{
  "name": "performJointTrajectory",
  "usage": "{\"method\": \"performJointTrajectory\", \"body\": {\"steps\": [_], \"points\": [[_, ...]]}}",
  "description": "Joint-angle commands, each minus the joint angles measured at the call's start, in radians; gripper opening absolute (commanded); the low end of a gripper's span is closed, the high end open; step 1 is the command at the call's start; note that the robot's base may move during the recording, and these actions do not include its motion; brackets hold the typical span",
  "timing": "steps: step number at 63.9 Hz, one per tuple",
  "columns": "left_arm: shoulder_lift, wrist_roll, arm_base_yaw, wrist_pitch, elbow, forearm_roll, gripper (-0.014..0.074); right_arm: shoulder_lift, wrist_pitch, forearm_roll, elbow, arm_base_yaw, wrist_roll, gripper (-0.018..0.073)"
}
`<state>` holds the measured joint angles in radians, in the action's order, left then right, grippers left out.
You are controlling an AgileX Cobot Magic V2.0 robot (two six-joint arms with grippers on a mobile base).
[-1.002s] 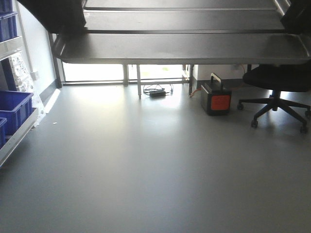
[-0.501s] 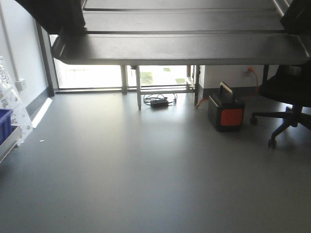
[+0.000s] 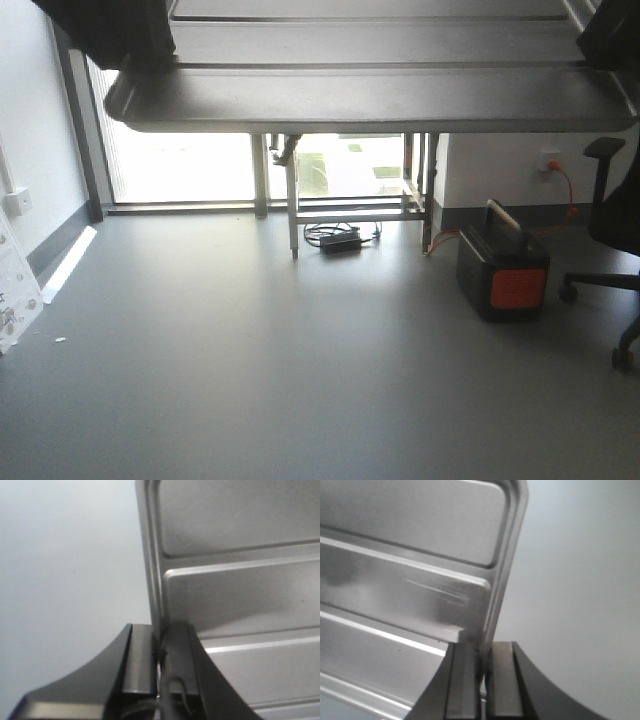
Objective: Grab silver tray and stack on right shelf
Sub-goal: 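Drive the base across the room holding the tray aloft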
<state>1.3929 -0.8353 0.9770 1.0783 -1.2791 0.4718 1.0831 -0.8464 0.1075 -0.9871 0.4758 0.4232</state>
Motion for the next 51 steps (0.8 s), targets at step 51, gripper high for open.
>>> {"method": "performJointTrajectory", "body": {"steps": [51], "points": [[-0.034, 0.037, 0.006, 0.049, -0.024, 0.071, -0.0092, -0.023, 0.049, 0.070, -0.030, -0.004, -0.025, 0.0058]]}}
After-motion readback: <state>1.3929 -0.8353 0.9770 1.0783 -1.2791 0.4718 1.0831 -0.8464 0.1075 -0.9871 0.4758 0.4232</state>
